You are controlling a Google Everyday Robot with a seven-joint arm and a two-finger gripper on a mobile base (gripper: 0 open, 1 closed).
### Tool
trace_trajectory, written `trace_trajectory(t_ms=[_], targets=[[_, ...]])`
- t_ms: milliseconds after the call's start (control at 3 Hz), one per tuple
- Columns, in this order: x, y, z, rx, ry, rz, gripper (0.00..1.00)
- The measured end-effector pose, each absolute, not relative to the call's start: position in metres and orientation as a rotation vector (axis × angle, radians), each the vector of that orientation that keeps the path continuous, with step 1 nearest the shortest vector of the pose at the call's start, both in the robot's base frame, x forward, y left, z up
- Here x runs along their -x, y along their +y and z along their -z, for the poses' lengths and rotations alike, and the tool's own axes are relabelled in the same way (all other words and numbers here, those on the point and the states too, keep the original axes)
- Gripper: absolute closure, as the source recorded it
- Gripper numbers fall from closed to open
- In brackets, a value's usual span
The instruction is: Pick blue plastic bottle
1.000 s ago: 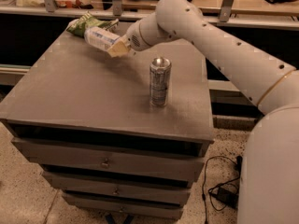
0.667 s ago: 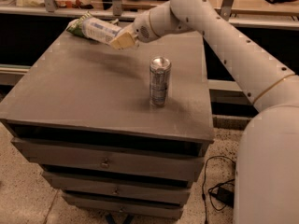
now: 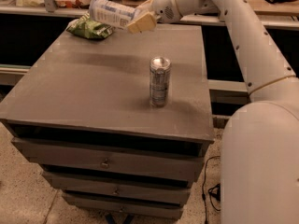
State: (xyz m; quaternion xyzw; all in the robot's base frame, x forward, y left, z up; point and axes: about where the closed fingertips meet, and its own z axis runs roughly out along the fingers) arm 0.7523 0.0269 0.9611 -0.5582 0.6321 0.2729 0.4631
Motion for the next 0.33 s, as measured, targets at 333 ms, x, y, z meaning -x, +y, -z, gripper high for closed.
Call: trace_trajectory(t_ms=[333], targets=[[-0.7523, 0.0269, -0.9611, 1.372, 1.554, -0.671, 1.0]])
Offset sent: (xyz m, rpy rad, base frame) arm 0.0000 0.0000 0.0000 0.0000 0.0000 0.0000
